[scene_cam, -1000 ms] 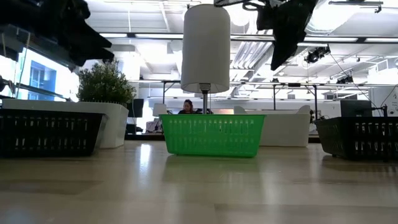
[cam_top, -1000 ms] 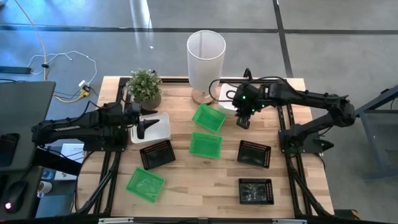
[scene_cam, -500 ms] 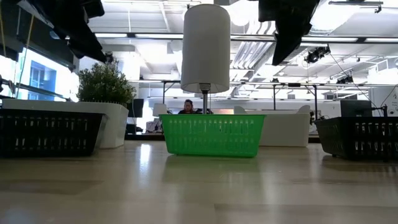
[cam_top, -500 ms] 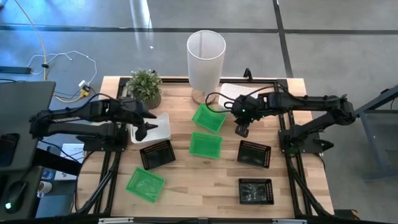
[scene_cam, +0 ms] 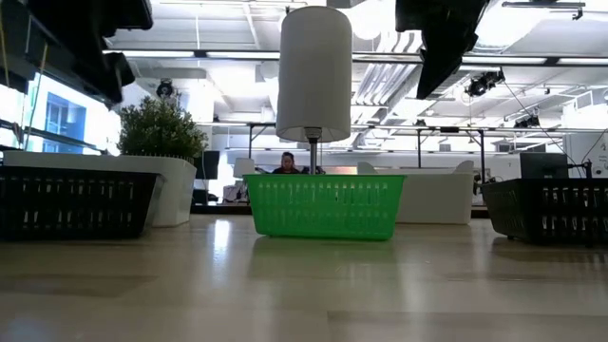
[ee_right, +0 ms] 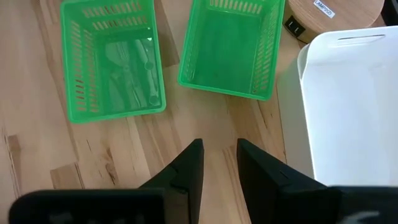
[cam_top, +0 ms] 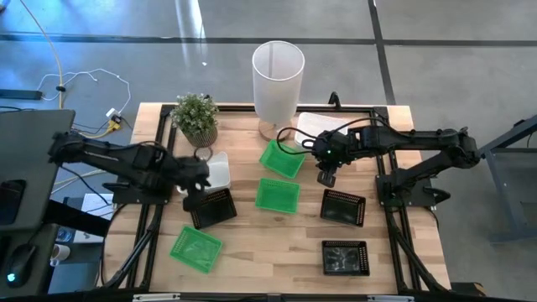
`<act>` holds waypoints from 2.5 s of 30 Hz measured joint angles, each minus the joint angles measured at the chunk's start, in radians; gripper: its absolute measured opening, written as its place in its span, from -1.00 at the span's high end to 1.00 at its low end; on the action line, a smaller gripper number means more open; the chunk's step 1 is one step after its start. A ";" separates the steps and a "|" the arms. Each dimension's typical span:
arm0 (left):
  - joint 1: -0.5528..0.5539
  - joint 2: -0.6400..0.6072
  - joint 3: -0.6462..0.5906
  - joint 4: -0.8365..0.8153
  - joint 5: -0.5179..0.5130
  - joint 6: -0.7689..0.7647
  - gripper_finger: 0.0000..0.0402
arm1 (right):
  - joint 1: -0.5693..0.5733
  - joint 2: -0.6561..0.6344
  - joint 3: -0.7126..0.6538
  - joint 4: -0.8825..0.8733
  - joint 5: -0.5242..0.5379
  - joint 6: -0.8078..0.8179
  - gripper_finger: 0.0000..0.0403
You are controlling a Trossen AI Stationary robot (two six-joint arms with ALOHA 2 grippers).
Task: Stack baskets by color
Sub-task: Stack the top left black bin on top of the top right black bin
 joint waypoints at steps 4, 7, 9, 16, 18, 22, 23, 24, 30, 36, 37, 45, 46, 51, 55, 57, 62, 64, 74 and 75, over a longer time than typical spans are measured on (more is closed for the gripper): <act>-0.113 0.058 0.000 0.030 -0.002 -0.093 -0.01 | 0.000 0.000 0.000 0.000 0.000 0.005 0.59; -0.178 0.102 0.000 0.073 -0.010 -0.137 -0.01 | 0.000 0.000 0.000 0.000 0.000 0.005 0.59; -0.210 0.135 0.000 0.091 -0.022 -0.152 -0.01 | 0.000 0.000 0.000 0.000 0.000 0.005 0.59; -0.282 0.234 0.000 0.107 -0.098 -0.179 -0.01 | 0.000 0.000 0.000 0.000 0.000 0.005 0.59; -0.294 0.258 0.000 0.114 -0.098 -0.188 -0.01 | 0.000 0.000 0.000 0.000 0.000 0.005 0.59; -0.316 0.305 0.000 0.123 -0.112 -0.219 -0.01 | 0.000 0.000 0.000 0.001 0.000 0.005 0.59; -0.322 0.315 0.000 0.130 -0.116 -0.225 -0.01 | 0.000 0.000 0.000 0.001 0.000 0.005 0.59; -0.327 0.327 0.000 0.147 -0.118 -0.228 -0.01 | 0.000 0.000 0.000 0.001 0.000 0.005 0.59; -0.346 0.385 0.000 0.186 -0.130 -0.240 -0.01 | 0.000 0.000 0.000 0.001 -0.001 0.005 0.59; -0.352 0.441 0.001 0.218 -0.140 -0.250 -0.01 | 0.000 0.001 0.000 0.001 -0.001 0.005 0.59; -0.352 0.451 0.001 0.215 -0.140 -0.254 -0.01 | 0.000 0.001 0.000 0.001 -0.001 0.005 0.59; -0.365 0.524 0.000 0.202 -0.140 -0.283 -0.01 | 0.000 0.001 0.001 0.001 -0.001 0.005 0.59; -0.367 0.529 -0.001 0.196 -0.140 -0.285 -0.01 | 0.000 0.000 0.001 0.001 -0.001 0.005 0.59; -0.387 0.555 0.000 0.191 -0.137 -0.329 -0.01 | 0.000 0.001 0.001 0.004 -0.001 0.005 0.59; -0.416 0.565 0.000 0.172 -0.137 -0.359 0.04 | 0.000 0.000 0.001 0.008 -0.001 0.007 0.59; -0.426 0.567 0.000 0.170 -0.143 -0.362 0.09 | 0.000 0.000 0.001 0.011 -0.001 0.007 0.59; -0.437 0.567 0.000 0.166 -0.168 -0.380 0.28 | 0.001 0.000 0.001 0.017 -0.002 0.034 0.59; -0.437 0.567 0.000 0.165 -0.170 -0.379 0.37 | 0.008 0.000 0.001 0.017 -0.001 0.042 0.59; -0.437 0.567 0.000 0.166 -0.193 -0.301 0.86 | 0.110 0.000 0.001 0.077 0.025 0.103 0.59; -0.437 0.566 0.000 0.166 -0.193 -0.296 0.90 | 0.122 0.000 0.001 0.082 0.040 0.114 0.59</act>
